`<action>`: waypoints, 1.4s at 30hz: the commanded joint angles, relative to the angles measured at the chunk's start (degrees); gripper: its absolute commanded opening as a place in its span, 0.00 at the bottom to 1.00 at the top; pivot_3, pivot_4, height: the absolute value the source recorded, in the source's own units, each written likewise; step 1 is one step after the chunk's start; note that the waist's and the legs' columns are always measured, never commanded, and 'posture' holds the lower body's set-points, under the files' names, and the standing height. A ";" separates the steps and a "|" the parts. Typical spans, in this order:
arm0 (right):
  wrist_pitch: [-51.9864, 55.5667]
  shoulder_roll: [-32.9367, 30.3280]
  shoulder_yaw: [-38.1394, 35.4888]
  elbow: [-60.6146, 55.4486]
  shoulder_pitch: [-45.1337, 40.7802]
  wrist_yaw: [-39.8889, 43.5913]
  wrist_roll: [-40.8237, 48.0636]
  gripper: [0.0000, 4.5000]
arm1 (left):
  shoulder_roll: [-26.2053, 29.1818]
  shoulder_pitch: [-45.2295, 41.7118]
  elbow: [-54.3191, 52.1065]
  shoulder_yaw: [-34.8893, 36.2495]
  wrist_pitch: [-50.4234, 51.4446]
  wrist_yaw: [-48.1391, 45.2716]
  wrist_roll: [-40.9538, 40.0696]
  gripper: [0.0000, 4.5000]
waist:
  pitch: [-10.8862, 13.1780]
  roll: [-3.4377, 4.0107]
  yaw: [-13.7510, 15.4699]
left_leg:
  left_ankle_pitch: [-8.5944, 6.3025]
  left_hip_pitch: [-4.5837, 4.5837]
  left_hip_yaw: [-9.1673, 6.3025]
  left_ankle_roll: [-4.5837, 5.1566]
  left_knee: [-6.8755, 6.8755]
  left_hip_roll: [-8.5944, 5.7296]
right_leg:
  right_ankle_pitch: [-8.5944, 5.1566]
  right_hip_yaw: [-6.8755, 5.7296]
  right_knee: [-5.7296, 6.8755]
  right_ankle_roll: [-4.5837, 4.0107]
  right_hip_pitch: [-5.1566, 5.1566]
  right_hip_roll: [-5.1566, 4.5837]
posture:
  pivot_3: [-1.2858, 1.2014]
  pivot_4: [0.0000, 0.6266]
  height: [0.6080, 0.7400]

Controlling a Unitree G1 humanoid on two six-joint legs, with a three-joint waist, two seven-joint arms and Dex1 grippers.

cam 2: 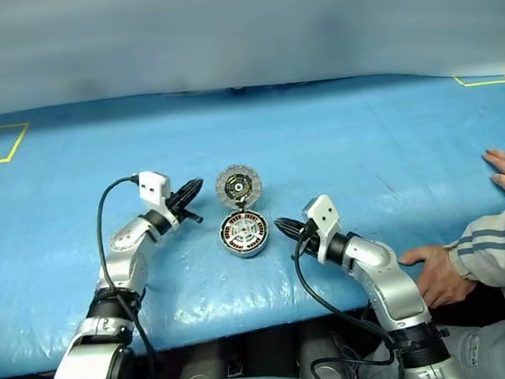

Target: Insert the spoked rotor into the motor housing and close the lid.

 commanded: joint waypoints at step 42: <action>-2.03 -0.13 -4.03 -3.73 0.17 -4.75 0.48 0.00 | 3.30 -1.44 -9.08 -12.85 11.74 -32.66 -1.41 0.00 | 0.03 -0.05 -0.22 | 0.00 -0.02 -0.04 0.01 0.10 0.08 | 0.00 0.04 0.05 0.00 0.00 0.02 | 0.52 0.24 1.00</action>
